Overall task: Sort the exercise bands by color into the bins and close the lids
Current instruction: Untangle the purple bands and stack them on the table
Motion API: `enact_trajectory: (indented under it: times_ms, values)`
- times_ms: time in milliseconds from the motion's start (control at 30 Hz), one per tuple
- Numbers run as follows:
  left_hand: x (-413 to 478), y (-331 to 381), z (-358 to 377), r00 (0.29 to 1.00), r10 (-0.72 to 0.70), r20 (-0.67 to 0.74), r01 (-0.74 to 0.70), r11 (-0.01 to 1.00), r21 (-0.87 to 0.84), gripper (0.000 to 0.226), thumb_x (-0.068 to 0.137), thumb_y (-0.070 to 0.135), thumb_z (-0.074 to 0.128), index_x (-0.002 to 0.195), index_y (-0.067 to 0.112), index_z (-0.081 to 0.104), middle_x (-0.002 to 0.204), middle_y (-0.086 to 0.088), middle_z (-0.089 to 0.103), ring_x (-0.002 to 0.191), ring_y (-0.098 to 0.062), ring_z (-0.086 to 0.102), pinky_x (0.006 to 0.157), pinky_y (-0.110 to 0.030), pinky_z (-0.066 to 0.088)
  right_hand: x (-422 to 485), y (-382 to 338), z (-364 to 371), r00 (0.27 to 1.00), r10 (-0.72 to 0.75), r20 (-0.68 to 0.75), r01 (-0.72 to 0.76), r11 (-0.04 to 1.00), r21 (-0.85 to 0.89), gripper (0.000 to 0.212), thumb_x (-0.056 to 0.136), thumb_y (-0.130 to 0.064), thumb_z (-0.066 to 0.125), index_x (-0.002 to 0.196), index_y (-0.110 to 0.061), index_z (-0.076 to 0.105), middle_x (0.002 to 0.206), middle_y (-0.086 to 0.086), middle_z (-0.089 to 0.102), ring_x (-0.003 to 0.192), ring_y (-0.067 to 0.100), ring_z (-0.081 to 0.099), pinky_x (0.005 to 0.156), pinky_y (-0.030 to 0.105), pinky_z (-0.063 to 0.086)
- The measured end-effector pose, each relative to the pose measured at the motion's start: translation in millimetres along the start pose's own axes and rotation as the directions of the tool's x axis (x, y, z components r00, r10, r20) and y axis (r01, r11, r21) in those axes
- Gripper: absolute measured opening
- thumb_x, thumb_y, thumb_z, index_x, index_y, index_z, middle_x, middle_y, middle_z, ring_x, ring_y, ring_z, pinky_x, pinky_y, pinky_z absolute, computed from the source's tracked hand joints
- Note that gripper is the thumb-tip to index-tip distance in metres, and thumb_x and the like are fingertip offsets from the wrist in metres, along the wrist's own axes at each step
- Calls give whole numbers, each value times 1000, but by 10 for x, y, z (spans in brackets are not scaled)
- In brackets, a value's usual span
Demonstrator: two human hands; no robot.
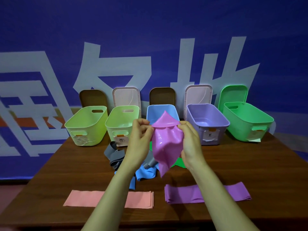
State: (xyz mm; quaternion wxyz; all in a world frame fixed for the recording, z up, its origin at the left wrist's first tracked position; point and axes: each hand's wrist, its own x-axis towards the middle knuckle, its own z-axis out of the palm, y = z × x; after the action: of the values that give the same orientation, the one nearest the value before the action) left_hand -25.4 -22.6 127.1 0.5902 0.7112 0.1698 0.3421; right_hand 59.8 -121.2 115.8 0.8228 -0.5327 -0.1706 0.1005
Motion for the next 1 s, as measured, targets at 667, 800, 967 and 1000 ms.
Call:
enact_trajectory:
  times_ms: [667, 800, 967, 1000]
  values:
    - [-32, 18, -146, 986, -155, 61, 153, 987, 42, 12, 89, 21, 54, 98, 29, 55, 98, 0, 65, 90, -16, 63, 81, -35, 52, 92, 83, -309, 690, -574, 441, 690, 336, -641, 27, 95, -28, 40, 91, -8, 58, 84, 2, 61, 72, 10, 52, 62, 20, 41]
    - [-52, 37, -163, 946, -223, 236, 303, 869, -391, 60, 58, 2, 67, 116, 14, 56, 90, -13, 67, 74, -20, 65, 68, -28, 56, 116, 135, -325, 712, -580, 396, 648, 326, -688, 32, 95, -33, 37, 94, -9, 58, 83, 2, 62, 67, 16, 55, 56, 25, 39]
    - [-36, 42, -241, 939, -232, 254, 321, 859, -399, 45, 69, 9, 77, 111, 17, 63, 104, -14, 67, 88, -24, 65, 70, -29, 54, 108, 118, -365, 751, -520, 408, 625, 358, -694, 33, 93, -42, 38, 94, -14, 57, 79, -4, 60, 66, 16, 58, 56, 23, 43]
    - [-10, 22, -241, 953, -240, 187, 293, 887, -358, 31, 76, 13, 73, 105, 17, 65, 104, -13, 66, 87, -24, 63, 70, -30, 53, 97, 105, -374, 774, -470, 424, 612, 387, -690, 34, 90, -48, 41, 93, -18, 56, 77, -6, 58, 67, 17, 58, 58, 28, 45]
